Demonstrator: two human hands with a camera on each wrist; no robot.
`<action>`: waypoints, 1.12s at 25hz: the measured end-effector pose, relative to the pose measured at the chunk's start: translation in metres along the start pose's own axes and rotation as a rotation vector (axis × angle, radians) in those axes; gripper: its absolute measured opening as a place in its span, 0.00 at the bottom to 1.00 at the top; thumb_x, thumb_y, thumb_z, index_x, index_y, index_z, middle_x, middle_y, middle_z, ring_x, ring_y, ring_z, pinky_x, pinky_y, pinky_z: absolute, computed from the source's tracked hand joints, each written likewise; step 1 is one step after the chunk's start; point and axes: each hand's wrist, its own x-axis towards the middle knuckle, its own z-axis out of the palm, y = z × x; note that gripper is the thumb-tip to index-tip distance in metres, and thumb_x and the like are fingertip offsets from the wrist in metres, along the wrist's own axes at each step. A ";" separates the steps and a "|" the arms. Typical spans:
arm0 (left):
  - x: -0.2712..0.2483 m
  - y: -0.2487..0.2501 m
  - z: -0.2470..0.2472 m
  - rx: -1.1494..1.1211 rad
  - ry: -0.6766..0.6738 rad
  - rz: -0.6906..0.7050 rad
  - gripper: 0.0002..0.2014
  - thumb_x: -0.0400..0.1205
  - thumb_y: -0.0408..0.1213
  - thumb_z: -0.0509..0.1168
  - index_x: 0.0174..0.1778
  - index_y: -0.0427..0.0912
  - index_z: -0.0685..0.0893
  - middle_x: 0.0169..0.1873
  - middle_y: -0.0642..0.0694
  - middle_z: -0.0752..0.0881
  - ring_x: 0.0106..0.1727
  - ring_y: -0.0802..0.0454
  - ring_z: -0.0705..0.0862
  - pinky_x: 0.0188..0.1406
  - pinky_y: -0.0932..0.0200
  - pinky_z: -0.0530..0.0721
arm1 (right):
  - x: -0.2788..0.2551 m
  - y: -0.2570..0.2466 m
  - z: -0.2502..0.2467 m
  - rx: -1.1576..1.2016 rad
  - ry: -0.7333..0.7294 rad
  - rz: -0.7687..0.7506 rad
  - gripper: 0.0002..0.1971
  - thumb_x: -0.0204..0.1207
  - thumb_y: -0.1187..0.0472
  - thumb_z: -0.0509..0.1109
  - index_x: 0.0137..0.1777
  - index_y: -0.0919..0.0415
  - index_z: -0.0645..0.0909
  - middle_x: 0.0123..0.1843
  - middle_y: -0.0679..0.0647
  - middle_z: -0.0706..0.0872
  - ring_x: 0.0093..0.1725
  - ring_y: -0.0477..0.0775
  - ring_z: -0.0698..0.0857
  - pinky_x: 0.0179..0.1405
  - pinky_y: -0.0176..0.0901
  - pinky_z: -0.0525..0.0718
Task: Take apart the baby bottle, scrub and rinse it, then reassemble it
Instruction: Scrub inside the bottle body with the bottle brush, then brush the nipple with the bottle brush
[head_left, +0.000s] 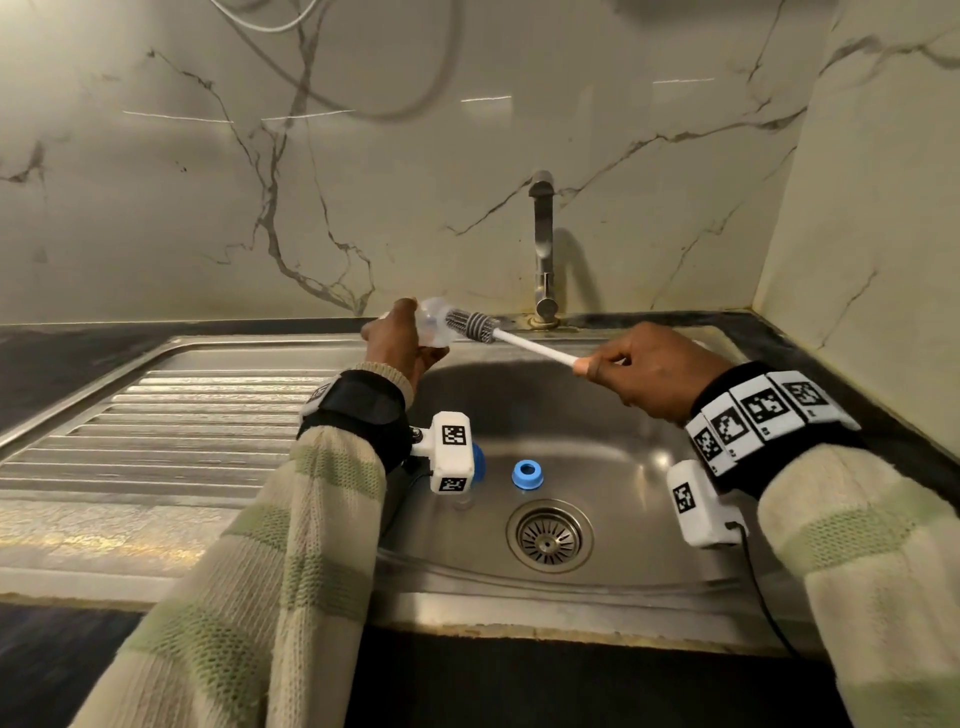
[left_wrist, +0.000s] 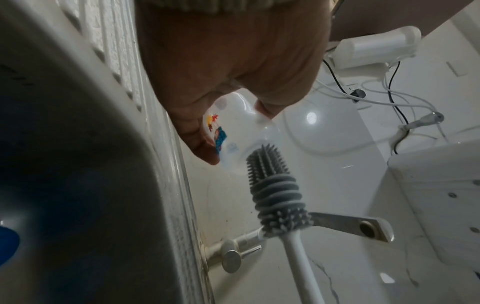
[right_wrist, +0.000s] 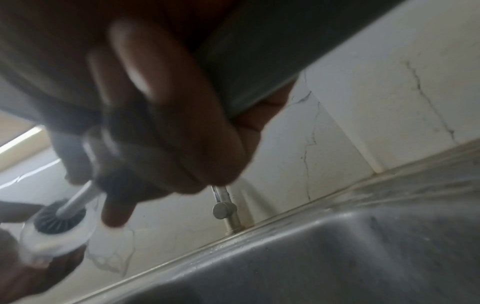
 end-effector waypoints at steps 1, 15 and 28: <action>0.002 -0.001 0.000 -0.001 0.016 -0.004 0.30 0.80 0.42 0.69 0.76 0.40 0.67 0.64 0.30 0.79 0.56 0.33 0.87 0.29 0.50 0.89 | -0.001 -0.001 0.001 0.065 -0.066 0.034 0.14 0.81 0.45 0.67 0.49 0.52 0.90 0.23 0.49 0.76 0.15 0.43 0.69 0.18 0.30 0.66; -0.024 -0.026 0.015 0.646 -0.038 0.258 0.45 0.64 0.59 0.76 0.72 0.37 0.73 0.63 0.40 0.84 0.61 0.41 0.85 0.64 0.41 0.85 | 0.009 0.027 -0.026 -0.256 0.160 0.116 0.19 0.80 0.47 0.67 0.32 0.56 0.85 0.28 0.54 0.83 0.27 0.54 0.78 0.25 0.39 0.68; -0.039 -0.190 0.104 1.612 -0.728 0.306 0.37 0.65 0.48 0.82 0.69 0.45 0.78 0.63 0.44 0.84 0.62 0.42 0.84 0.53 0.52 0.84 | 0.029 0.034 -0.006 -0.140 0.244 0.061 0.17 0.79 0.44 0.65 0.45 0.56 0.89 0.34 0.53 0.87 0.35 0.56 0.85 0.32 0.41 0.76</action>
